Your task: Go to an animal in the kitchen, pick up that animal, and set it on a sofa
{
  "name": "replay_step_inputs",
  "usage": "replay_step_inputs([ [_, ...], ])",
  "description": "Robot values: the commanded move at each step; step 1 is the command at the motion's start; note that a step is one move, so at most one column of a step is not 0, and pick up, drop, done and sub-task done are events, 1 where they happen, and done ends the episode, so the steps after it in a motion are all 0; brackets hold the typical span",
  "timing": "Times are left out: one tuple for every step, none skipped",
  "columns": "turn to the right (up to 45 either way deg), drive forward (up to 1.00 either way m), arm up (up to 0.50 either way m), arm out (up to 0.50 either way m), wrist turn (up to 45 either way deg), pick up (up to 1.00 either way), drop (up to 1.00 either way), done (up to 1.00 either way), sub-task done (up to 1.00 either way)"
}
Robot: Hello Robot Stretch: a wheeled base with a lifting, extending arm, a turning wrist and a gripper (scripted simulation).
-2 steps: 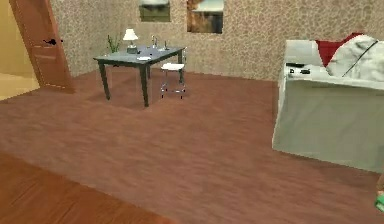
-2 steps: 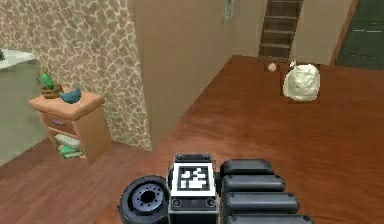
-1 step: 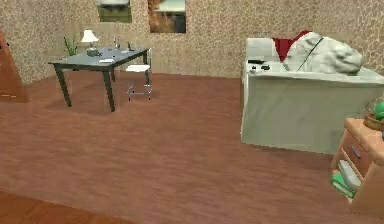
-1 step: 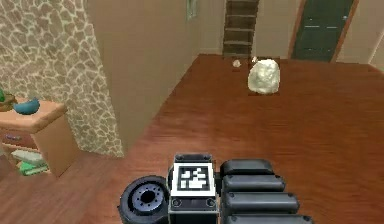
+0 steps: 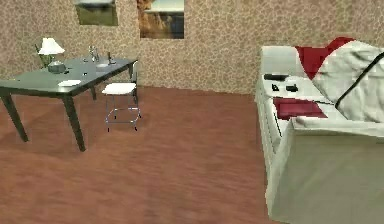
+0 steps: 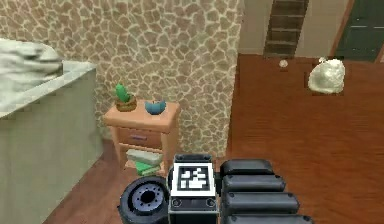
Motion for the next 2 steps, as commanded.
replay_step_inputs([
  [0.0, 0.95, 0.0, 0.0, 0.0, 0.0, 0.0, 0.0, 0.0],
  [12.0, 0.0, 0.0, 0.0, 0.0, 0.0, 0.0, 0.0, 0.0],
])
